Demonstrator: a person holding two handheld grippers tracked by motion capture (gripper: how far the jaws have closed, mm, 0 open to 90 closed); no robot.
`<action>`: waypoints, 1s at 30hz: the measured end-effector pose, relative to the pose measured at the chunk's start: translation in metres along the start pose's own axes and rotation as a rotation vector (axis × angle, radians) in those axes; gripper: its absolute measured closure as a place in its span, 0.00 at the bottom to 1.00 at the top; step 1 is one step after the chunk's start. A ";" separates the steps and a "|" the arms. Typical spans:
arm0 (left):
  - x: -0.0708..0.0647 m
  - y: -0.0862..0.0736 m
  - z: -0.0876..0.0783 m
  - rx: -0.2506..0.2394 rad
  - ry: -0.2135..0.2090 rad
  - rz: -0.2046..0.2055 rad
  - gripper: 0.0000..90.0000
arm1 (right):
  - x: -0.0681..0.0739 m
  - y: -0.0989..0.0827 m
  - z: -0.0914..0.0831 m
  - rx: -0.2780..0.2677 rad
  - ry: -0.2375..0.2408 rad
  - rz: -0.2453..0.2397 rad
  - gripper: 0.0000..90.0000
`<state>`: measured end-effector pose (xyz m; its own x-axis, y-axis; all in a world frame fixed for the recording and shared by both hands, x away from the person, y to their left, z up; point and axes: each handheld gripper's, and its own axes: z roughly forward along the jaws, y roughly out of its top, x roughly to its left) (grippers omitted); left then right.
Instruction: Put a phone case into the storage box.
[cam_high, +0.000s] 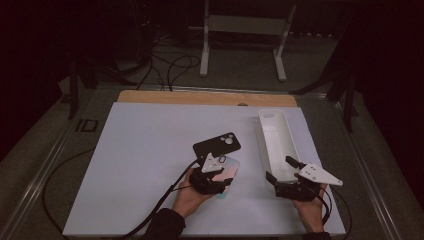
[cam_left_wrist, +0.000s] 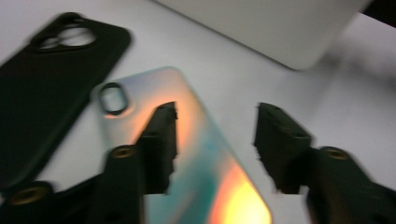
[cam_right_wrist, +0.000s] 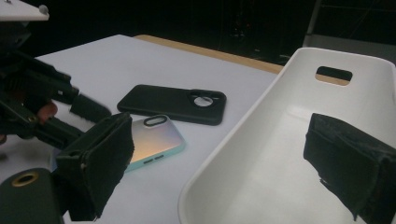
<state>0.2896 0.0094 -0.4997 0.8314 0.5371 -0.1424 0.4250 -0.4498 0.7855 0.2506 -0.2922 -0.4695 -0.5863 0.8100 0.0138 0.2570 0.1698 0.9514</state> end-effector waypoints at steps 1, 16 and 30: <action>0.000 0.000 0.000 0.000 0.000 0.000 0.67 | 0.000 0.000 0.000 0.000 0.000 0.000 0.09; -0.019 -0.006 0.030 0.163 -0.041 0.093 1.00 | 0.000 -0.001 0.000 -0.002 0.003 -0.001 0.09; -0.015 -0.013 0.018 0.184 -0.021 0.090 1.00 | -0.001 -0.001 -0.001 -0.002 0.001 0.003 0.09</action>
<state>0.2778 -0.0058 -0.5189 0.8753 0.4751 -0.0905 0.4056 -0.6191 0.6725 0.2502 -0.2932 -0.4703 -0.5866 0.8097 0.0173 0.2573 0.1661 0.9519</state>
